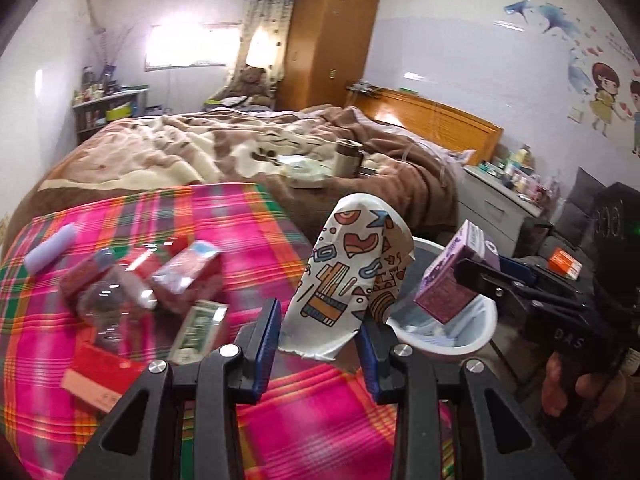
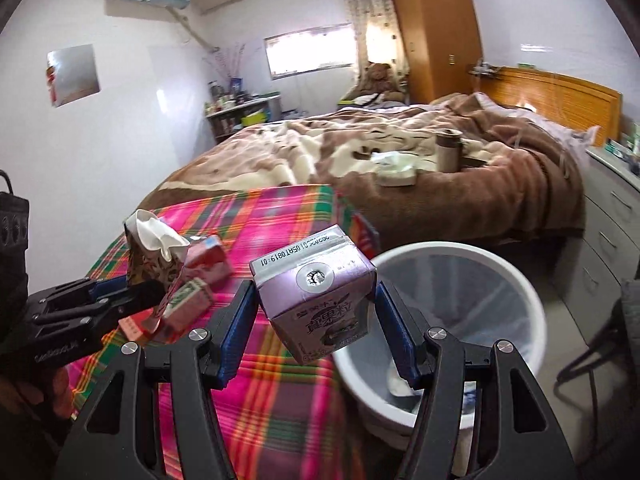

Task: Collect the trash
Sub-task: 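Carry the paper cup and milk carton over the wastebasket and open both tools, then move both tools back over the trash on the plaid cloth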

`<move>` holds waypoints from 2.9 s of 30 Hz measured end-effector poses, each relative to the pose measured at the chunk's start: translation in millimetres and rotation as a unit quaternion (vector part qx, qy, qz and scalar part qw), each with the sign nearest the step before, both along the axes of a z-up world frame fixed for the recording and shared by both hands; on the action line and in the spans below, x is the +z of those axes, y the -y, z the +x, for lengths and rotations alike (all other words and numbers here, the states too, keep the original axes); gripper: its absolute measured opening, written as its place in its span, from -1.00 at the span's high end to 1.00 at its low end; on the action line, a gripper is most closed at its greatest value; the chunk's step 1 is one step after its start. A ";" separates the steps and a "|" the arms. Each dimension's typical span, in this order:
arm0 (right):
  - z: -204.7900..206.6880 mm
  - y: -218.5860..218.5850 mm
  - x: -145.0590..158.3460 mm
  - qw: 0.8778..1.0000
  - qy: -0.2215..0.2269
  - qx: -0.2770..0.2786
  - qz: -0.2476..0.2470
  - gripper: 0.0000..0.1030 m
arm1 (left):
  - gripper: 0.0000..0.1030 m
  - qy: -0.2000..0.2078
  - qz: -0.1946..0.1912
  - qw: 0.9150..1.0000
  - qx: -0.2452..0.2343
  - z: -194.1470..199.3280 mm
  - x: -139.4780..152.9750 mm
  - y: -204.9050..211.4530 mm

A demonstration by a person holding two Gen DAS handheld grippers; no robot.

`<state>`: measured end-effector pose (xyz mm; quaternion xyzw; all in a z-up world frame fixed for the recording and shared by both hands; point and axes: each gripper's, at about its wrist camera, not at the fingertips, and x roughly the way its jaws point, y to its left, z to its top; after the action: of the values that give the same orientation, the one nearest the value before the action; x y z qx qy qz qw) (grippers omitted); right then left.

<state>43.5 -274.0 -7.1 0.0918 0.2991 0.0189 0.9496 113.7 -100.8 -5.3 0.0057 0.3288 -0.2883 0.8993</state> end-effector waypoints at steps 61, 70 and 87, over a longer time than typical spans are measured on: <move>0.2 36.9 -23.8 0.998 -0.033 -0.054 -0.019 -0.47 | -0.37 -0.010 0.020 1.000 -0.001 -8.1 -19.9 53.4; 10.9 -9.8 -19.0 1.000 -0.022 -0.011 -0.015 -0.47 | -0.45 -0.009 0.012 0.998 0.063 -11.0 -17.6 -15.5; 43.8 -98.1 -28.5 0.997 -0.046 0.065 -0.013 -0.48 | -0.61 -0.034 0.009 0.981 0.191 5.1 -36.5 -142.3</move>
<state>87.3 -175.9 -35.6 0.0611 0.3484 0.0726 0.9325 118.8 41.6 -41.8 -0.0592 0.3566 -0.1080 0.9261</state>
